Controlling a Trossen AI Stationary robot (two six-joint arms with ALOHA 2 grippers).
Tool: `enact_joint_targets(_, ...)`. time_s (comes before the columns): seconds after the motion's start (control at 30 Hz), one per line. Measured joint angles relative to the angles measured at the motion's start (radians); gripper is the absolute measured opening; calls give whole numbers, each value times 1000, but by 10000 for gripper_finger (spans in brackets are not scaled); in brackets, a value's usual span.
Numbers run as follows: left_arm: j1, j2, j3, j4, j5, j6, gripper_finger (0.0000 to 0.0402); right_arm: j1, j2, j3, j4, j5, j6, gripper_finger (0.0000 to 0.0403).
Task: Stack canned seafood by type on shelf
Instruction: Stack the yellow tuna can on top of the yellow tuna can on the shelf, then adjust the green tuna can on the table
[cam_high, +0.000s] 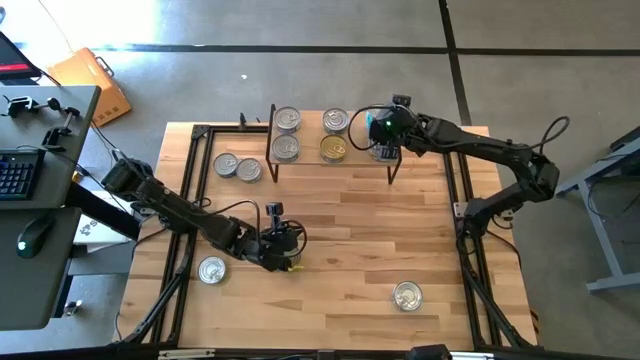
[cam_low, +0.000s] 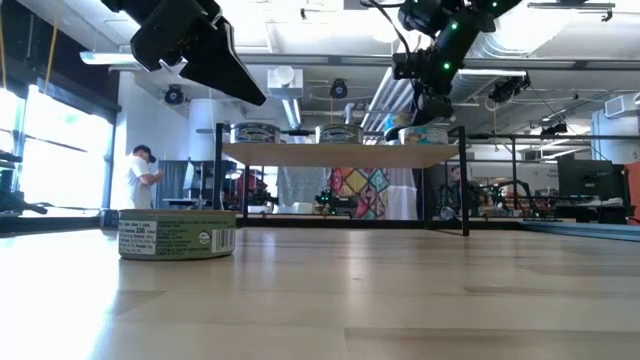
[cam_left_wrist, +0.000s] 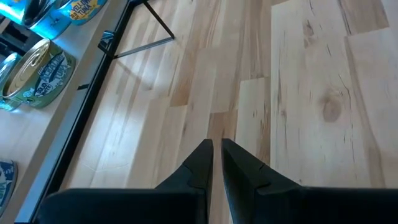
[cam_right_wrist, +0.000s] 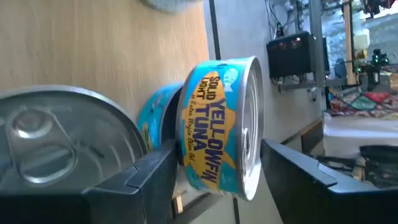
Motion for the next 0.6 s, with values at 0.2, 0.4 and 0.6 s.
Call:
enact_joint_targets(0.2,0,0,0,0,0,0,23,0,-1,47,-139,42,41,223)
enact_joint_targets(0.4,0,0,0,0,0,0,23,0,-2,169,-271,23,148,224)
enact_joint_targets(0.6,0,0,0,-3,0,-8,23,19,-5,306,-412,-79,367,224)
